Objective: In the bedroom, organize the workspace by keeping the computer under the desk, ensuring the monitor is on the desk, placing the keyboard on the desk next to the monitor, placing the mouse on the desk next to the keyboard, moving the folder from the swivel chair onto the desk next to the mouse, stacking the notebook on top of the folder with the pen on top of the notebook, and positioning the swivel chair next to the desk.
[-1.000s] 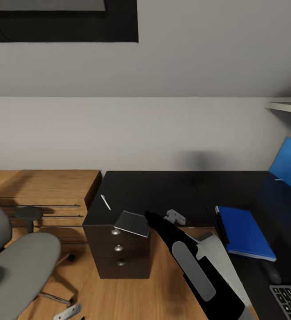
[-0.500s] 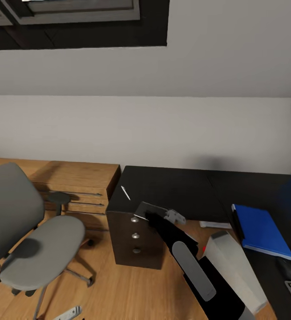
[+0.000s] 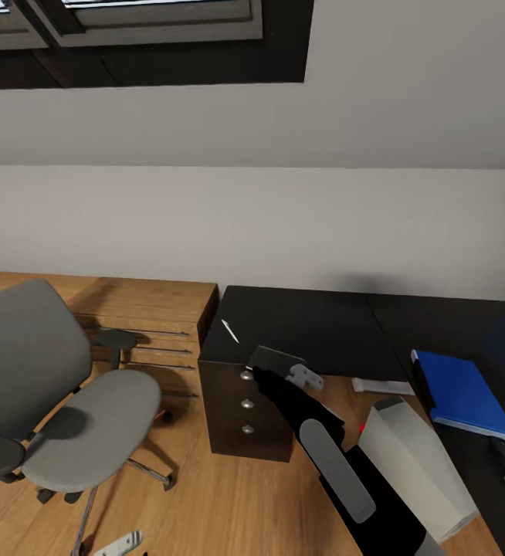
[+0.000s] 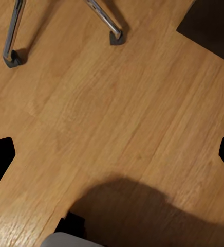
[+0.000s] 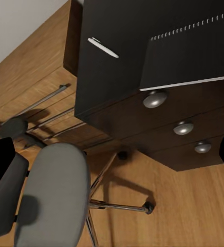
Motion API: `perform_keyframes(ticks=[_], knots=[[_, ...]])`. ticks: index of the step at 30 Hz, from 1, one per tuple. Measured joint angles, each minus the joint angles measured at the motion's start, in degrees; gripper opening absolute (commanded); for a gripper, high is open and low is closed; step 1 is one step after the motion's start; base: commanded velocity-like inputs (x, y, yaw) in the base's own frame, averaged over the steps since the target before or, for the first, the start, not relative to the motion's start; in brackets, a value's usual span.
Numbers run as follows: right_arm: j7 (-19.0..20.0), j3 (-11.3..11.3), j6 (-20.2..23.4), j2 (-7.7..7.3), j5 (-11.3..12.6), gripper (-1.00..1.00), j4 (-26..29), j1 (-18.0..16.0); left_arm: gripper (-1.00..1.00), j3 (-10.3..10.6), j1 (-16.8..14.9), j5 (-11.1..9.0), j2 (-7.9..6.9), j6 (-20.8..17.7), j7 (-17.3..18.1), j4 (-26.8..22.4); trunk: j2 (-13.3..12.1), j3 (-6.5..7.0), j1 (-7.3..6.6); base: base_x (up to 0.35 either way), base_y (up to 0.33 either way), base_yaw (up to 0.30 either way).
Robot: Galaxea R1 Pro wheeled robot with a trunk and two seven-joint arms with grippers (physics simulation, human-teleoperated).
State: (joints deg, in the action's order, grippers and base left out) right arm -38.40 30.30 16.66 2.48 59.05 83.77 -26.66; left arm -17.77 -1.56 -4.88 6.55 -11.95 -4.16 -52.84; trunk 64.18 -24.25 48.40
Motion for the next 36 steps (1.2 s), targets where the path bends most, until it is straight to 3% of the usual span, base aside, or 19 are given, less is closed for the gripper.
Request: perform_keyframes(ticks=[8, 17, 18, 19, 20, 36], knots=[[0.0, -0.23, -0.07, -0.02, 0.07, 1.0, 0.27, 0.0, 1.0, -0.03, 0.0, -0.12, 0.07, -0.03, -0.28, -1.04, 0.0, 0.0, 0.0, 0.0, 0.0, 0.0], [-0.07, -0.26, -0.07, -0.37, -0.17, 1.0, 0.18, 0.0, 1.0, 0.16, 0.0, -0.12, 0.12, -0.04, -0.41, -1.09, 3.6, -1.61, 1.97, 0.0, 0.0, 0.0], [0.01, -0.18, -0.83, -2.19, -0.21, 1.0, 0.23, 0.0, 1.0, 0.17, 0.0, -0.13, 0.14, 0.01, -0.36, -1.1, 4.0, -1.79, 2.19, 0.0, 0.0, 0.0], [0.01, -0.17, -1.62, -2.59, -0.06, 1.0, 0.25, 0.0, 1.0, 0.17, 0.0, -0.13, 0.14, 0.03, -0.35, -1.1, 4.4, -1.97, 2.41, 0.0, 0.0, 0.0], [-0.11, -0.16, -5.48, -2.9, 0.27, 1.0, 0.49, 0.01, 1.0, 0.18, 0.0, -0.12, 0.11, 0.05, -0.34, -1.1, 4.8, -2.15, 2.63, 0.0, 0.0, 0.0], [1.37, -0.56, -8.44, -3.62, 0.13, 1.0, -4.12, 0.01, 1.0, 0.26, 0.0, -0.09, 0.23, 0.03, -0.26, -1.1, 11.22, -5.03, 6.15, 0.0, 0.0, 0.0]])
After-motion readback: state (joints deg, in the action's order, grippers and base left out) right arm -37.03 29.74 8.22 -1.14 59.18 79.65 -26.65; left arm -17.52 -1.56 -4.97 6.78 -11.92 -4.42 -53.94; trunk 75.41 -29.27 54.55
